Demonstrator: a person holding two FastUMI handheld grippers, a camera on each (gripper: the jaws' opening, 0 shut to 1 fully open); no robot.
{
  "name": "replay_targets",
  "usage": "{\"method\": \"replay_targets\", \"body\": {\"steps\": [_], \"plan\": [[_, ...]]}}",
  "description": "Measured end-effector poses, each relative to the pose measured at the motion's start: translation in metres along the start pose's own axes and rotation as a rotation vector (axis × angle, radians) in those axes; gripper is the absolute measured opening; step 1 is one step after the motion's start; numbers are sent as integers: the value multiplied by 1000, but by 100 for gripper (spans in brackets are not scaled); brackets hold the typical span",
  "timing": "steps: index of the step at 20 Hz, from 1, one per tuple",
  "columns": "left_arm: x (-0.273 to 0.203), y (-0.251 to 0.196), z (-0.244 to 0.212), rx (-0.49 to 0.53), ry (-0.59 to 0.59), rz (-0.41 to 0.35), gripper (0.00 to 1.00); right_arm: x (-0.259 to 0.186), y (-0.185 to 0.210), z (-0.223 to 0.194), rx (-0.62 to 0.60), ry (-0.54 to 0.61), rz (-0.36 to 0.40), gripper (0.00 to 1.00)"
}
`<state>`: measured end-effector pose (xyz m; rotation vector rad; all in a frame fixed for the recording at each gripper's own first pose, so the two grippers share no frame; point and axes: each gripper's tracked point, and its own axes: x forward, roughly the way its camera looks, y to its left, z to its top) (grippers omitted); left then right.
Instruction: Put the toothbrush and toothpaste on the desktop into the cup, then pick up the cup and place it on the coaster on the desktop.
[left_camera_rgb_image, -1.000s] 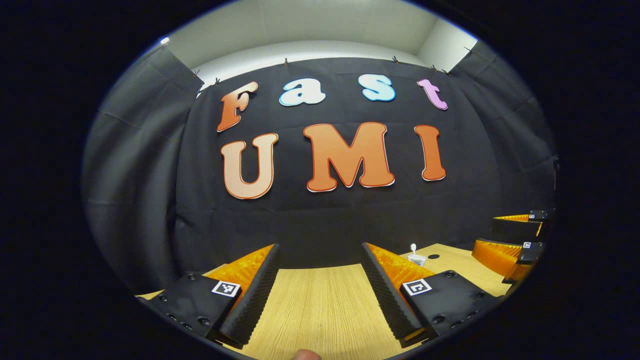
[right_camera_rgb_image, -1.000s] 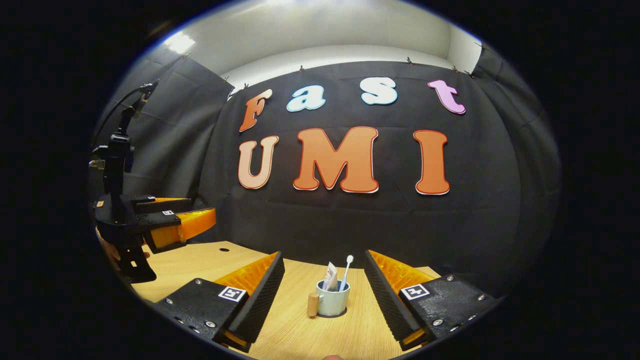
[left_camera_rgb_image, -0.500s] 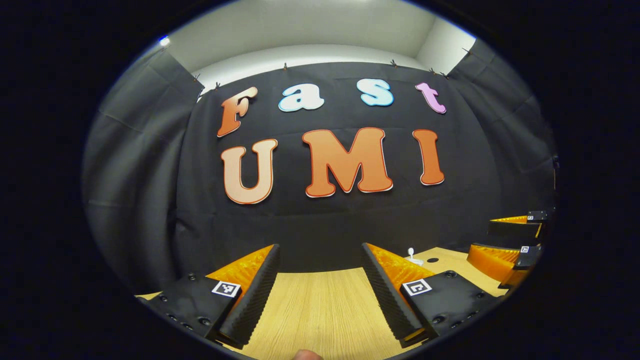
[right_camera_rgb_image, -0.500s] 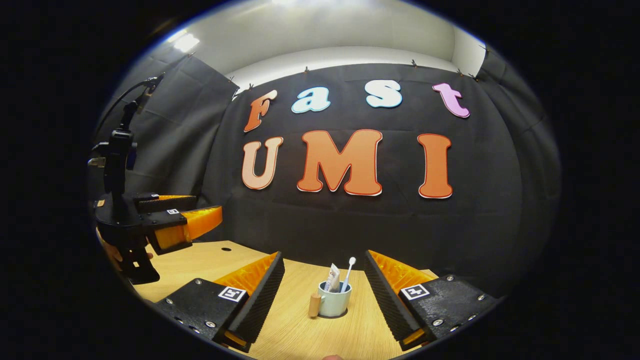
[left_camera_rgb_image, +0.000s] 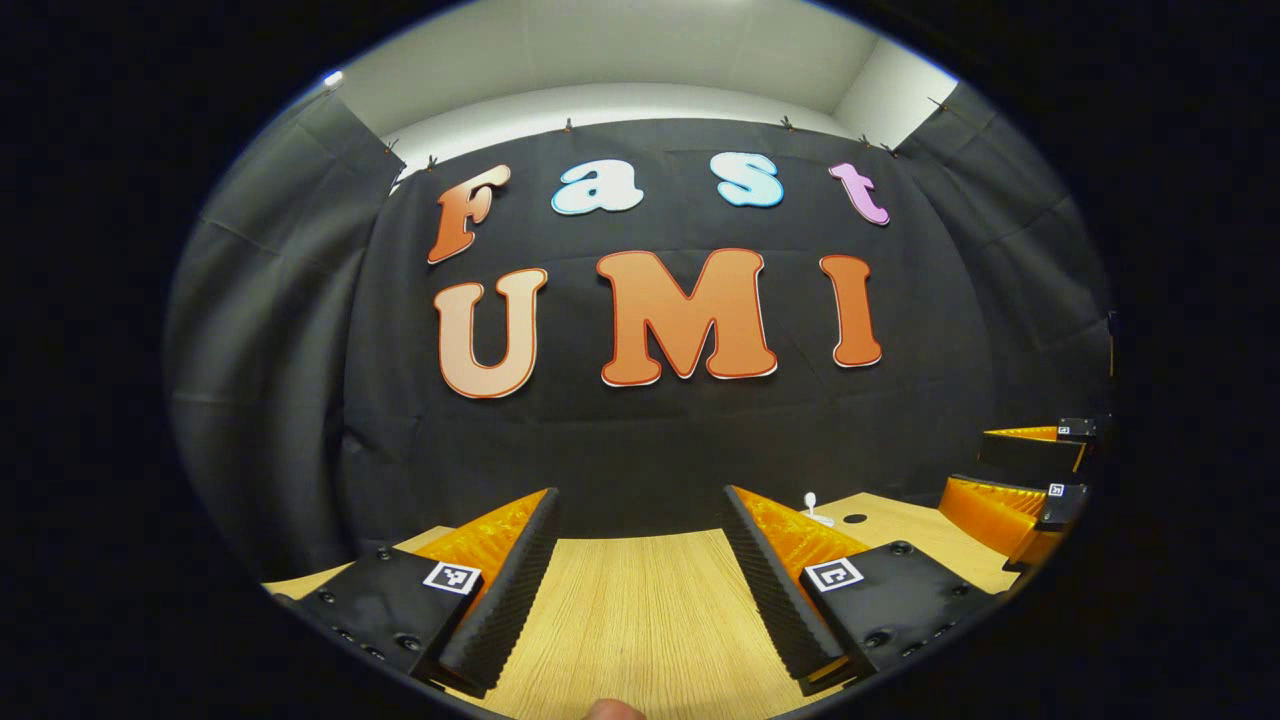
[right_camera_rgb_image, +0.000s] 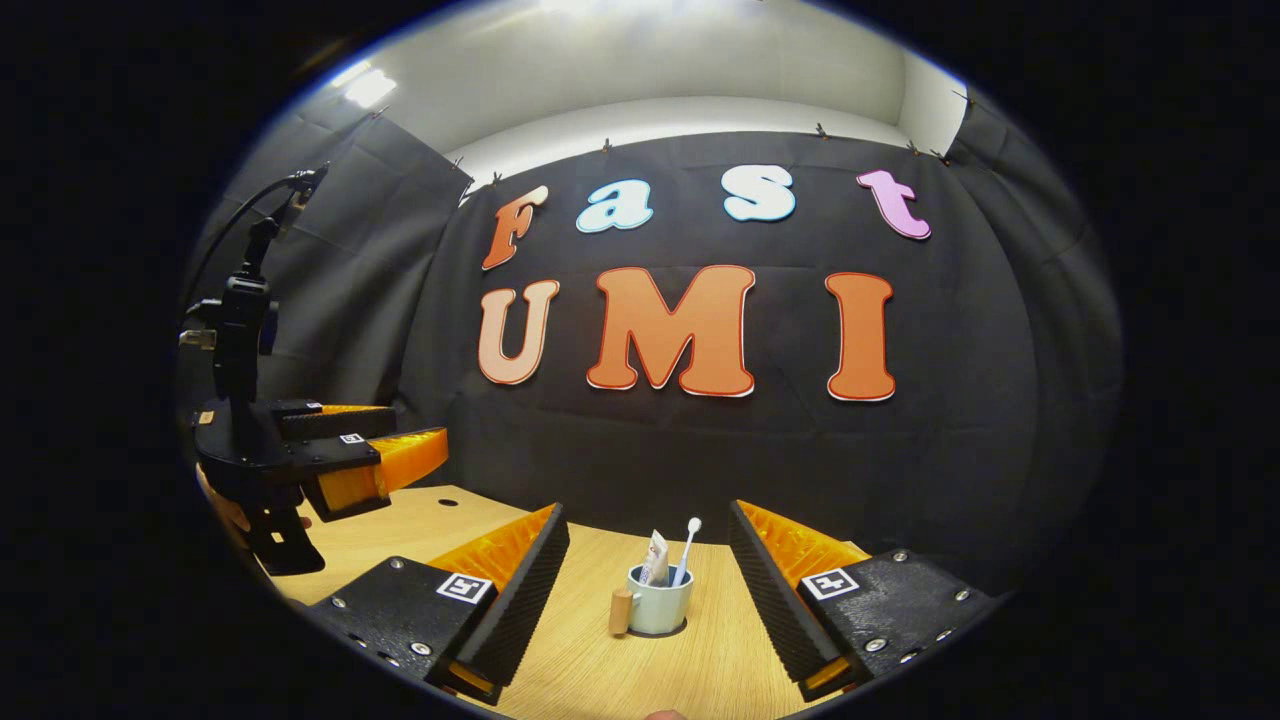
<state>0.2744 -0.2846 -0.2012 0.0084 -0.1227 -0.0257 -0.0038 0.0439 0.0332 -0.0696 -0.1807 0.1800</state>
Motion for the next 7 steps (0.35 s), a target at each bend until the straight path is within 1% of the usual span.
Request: {"method": "replay_targets", "body": {"steps": [7], "plan": [[0, 4, 1, -14, -10, 25, 100, 0, -2, 1, 6, -7, 8, 96]]}}
